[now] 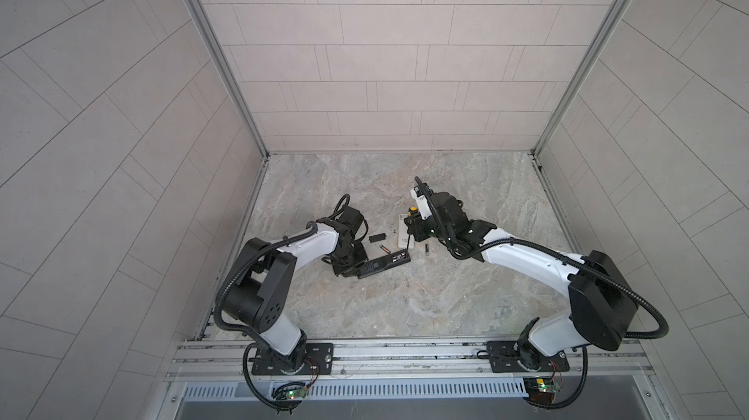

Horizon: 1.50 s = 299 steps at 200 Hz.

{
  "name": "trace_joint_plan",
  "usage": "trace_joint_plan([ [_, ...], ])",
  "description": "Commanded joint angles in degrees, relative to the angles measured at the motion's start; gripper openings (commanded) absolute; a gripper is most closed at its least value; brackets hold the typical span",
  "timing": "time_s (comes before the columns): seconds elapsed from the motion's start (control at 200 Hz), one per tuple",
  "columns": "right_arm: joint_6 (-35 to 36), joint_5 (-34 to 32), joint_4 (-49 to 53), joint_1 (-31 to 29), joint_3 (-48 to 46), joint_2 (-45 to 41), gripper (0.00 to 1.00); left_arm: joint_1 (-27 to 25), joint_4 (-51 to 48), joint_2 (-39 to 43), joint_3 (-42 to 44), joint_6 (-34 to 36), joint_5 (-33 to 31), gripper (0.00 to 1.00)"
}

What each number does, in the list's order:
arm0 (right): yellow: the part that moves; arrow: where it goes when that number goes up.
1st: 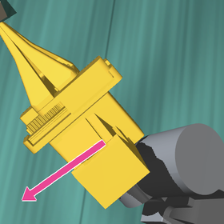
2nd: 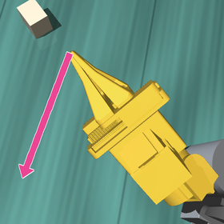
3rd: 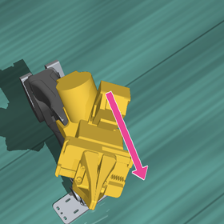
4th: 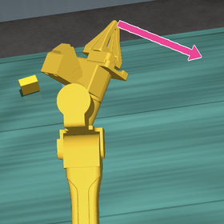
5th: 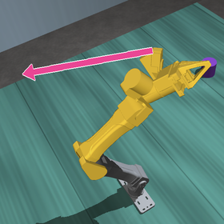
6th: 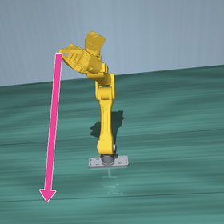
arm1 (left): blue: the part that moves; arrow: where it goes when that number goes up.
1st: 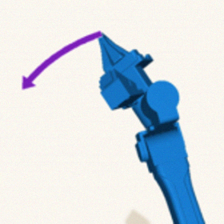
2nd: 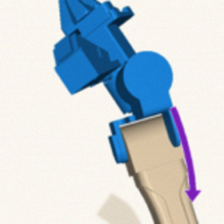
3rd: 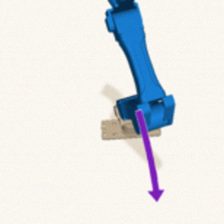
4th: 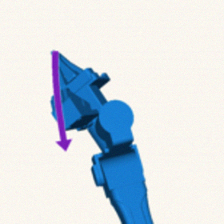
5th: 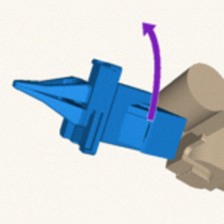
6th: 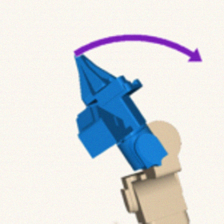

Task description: Unload the batteries from the remote control

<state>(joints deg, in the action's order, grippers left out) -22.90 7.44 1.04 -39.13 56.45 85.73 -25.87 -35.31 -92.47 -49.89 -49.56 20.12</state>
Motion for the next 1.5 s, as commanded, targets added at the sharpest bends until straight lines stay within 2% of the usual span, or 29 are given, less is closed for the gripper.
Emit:
trace_joint_plan([
  [0.0,0.83,-0.57,-0.17,-0.63,1.21,0.64,0.00,-3.31,10.52,-3.64,2.07,-1.42,8.16,0.28],
  [0.716,-1.80,3.51,-4.15,-1.70,1.78,-0.47,0.00,-3.37,11.05,-3.73,2.43,-1.71,8.22,0.28],
  [1.491,-2.84,2.21,-4.00,-1.84,4.07,-1.38,0.00,-3.32,11.66,-3.51,3.04,-2.08,8.09,0.28],
])
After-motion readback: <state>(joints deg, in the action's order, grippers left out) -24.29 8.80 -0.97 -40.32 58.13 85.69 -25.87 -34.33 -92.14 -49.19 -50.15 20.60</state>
